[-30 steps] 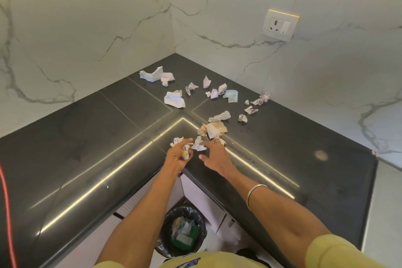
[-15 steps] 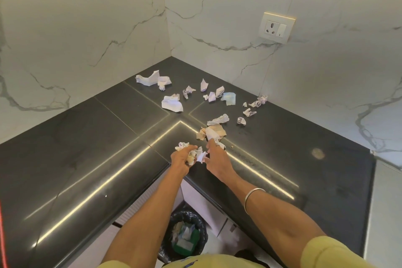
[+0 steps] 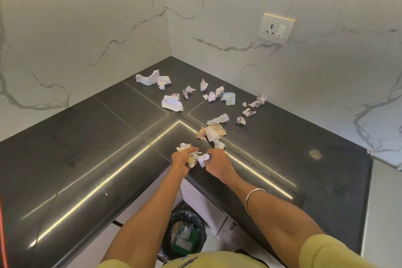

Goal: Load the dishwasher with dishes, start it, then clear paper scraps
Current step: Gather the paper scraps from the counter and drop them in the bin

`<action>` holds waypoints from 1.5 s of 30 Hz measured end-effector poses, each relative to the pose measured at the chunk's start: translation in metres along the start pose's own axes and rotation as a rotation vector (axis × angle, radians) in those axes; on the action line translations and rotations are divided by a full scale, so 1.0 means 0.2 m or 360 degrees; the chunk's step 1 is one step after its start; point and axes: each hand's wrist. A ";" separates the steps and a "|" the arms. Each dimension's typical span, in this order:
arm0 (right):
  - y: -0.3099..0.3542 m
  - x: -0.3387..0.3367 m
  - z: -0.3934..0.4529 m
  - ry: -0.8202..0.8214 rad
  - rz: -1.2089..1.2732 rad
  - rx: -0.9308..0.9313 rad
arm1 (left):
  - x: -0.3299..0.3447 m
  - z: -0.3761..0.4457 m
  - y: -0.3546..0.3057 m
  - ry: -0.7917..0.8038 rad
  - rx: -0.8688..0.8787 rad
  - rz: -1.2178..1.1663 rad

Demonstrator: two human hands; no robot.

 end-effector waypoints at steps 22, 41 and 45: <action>0.16 -0.09 -0.33 0.0020 0.0812 0.0030 | -0.08 -0.29 0.34 -0.0006 0.0057 -0.0129; 0.43 0.08 -0.76 0.0196 0.1323 0.0520 | -0.41 -0.44 0.74 -0.0324 0.0074 -0.0278; 0.50 0.18 -0.77 0.0193 0.1363 0.0567 | -0.47 -0.43 0.72 -0.0334 0.0028 -0.0291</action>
Point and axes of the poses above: each hand's wrist, its own z-axis towards the middle knuckle, its own x-axis out of the palm, y = z × x, and after that the axes turned 9 degrees about -x, right-handed
